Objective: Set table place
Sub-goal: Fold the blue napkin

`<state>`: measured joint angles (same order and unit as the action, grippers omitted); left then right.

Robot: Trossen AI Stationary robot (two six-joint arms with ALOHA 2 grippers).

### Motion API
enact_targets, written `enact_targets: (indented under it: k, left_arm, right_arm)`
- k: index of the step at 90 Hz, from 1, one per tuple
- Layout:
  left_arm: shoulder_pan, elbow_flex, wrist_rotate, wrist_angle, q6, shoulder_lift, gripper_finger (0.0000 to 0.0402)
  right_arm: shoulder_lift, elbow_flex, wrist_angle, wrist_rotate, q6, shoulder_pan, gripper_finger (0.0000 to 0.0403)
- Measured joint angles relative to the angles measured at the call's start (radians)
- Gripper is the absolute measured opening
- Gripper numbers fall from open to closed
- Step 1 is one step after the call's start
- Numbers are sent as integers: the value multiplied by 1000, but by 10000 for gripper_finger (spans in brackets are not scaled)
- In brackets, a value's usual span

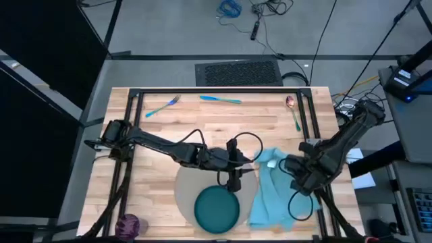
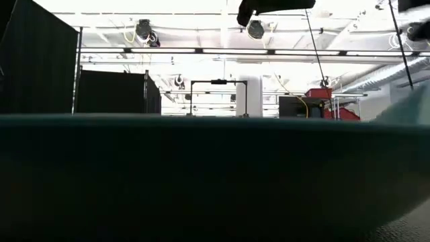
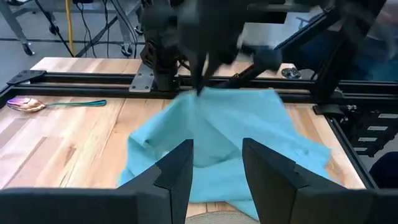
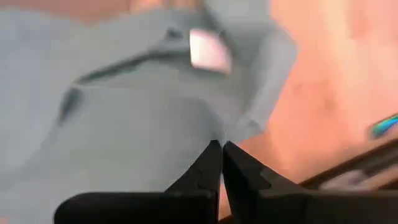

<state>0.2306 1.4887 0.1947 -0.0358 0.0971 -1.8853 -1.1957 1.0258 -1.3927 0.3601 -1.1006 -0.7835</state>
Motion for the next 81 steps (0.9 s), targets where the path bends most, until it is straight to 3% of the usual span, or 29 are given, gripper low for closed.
enact_targets:
  k: [22,37,56,81]
  left_arm:
    - [0,0,-8,-31,-1,-20,123]
    - [6,0,-142,-144,-1,-101,123]
    - [8,0,-84,-180,-13,-189,123]
    - [10,0,-21,-262,-361,-250,123]
  right_arm:
    - [1,232,-25,155,171,59,0]
    - [0,254,-71,154,233,140,0]
    - [0,254,-36,103,299,190,0]
    - [0,254,10,55,314,196,0]
